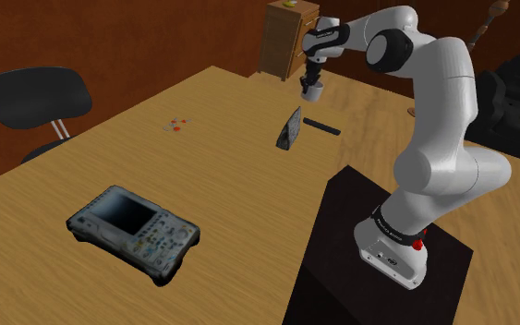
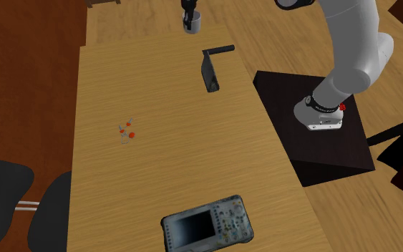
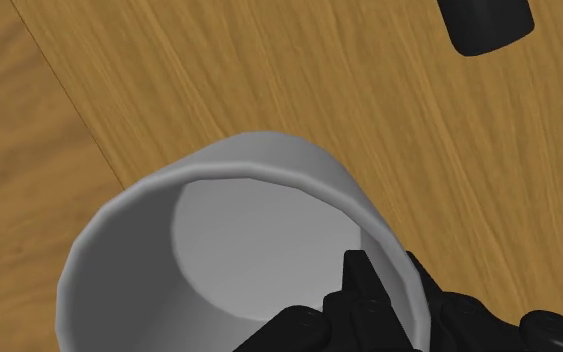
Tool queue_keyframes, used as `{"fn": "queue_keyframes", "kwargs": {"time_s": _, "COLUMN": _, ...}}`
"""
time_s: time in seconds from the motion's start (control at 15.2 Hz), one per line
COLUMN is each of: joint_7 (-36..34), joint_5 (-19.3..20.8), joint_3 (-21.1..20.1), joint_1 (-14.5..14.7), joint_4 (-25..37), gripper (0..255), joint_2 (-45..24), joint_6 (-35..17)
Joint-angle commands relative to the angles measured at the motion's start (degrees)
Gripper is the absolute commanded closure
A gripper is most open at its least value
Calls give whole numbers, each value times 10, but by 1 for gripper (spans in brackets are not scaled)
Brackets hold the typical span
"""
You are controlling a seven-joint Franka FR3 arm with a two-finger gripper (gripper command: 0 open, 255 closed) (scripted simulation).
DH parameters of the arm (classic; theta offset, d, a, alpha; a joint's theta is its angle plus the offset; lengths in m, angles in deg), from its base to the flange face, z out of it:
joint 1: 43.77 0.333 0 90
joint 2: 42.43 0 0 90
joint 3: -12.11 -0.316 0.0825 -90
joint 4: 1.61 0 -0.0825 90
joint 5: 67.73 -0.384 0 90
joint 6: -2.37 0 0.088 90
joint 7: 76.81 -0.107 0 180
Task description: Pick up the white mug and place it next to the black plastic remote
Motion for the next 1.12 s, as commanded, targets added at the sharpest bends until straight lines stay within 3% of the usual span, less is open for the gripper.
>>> {"fn": "queue_keyframes", "kwargs": {"time_s": 0.0, "joint_7": -1, "joint_5": 1, "joint_3": 0, "joint_1": 0, "joint_4": -4, "gripper": 255, "joint_2": -7, "joint_6": -12}}
{"fn": "queue_keyframes", "kwargs": {"time_s": 0.46, "joint_7": -2, "joint_5": 2, "joint_3": 2, "joint_1": 1, "joint_4": -8, "gripper": 255, "joint_2": -35, "joint_6": -43}}
{"fn": "queue_keyframes", "kwargs": {"time_s": 0.99, "joint_7": -2, "joint_5": 2, "joint_3": 2, "joint_1": 1, "joint_4": -8, "gripper": 255, "joint_2": -35, "joint_6": -43}}
{"fn": "queue_keyframes", "kwargs": {"time_s": 1.06, "joint_7": -2, "joint_5": 2, "joint_3": 2, "joint_1": 1, "joint_4": -8, "gripper": 0, "joint_2": -35, "joint_6": -43}}
